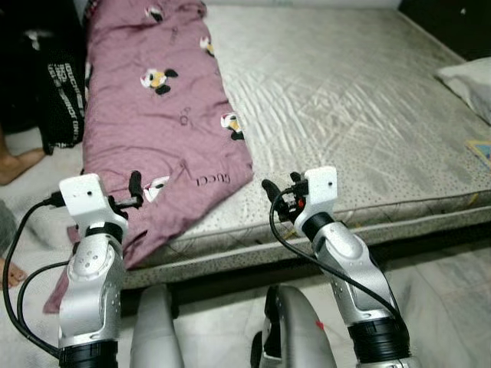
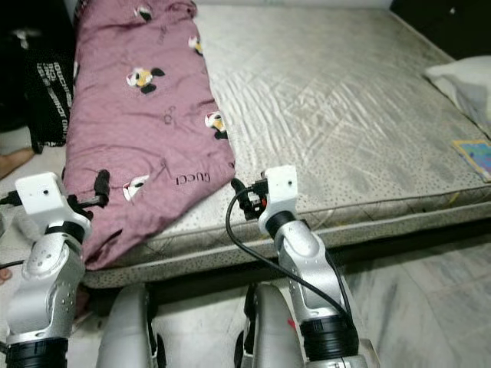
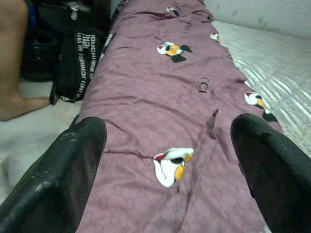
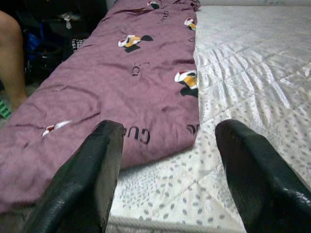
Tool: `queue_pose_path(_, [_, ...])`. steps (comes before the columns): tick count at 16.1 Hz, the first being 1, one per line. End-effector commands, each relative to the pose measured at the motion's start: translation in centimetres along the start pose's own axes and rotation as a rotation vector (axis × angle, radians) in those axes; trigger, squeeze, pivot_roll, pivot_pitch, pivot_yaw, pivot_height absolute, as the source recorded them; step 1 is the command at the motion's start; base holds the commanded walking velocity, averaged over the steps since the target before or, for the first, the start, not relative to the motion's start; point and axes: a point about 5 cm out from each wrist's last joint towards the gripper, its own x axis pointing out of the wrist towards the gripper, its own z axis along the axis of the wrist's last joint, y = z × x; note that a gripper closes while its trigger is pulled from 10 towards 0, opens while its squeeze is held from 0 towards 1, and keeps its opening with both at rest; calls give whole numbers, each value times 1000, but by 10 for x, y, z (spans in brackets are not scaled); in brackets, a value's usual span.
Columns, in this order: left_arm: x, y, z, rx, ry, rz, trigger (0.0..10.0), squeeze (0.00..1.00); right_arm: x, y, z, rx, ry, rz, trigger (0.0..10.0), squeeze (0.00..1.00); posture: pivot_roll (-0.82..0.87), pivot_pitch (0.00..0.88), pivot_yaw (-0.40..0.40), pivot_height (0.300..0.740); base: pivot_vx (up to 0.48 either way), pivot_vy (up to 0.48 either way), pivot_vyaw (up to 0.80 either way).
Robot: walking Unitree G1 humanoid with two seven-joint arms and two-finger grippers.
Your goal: Clean up the room
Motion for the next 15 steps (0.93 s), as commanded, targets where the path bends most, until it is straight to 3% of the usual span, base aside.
queue_pose_path(1, [-1, -1, -1, -4, 1, -9, 10000, 0, -1, -2, 3, -4, -3, -5, 10000, 0, -70, 119, -98, 579, 270, 0, 0])
queue_pose_path(9, [-1, -3, -5, -9, 9, -15, 10000, 0, -3, -3, 5, -11, -14, -17, 10000, 0, -71, 118, -97, 579, 288, 0, 0])
queue_pose_path(11, [0, -5, -5, -10, 1, -5, 10000, 0, -3, -4, 5, -12, -15, -18, 10000, 0, -78, 109, -93, 579, 0, 0, 0])
queue_pose_path(15, [4, -2, -18, -31, 109, 11, 10000, 0, -4, -4, 7, -9, -23, -14, 10000, 0, -79, 125, -100, 579, 0, 0, 0])
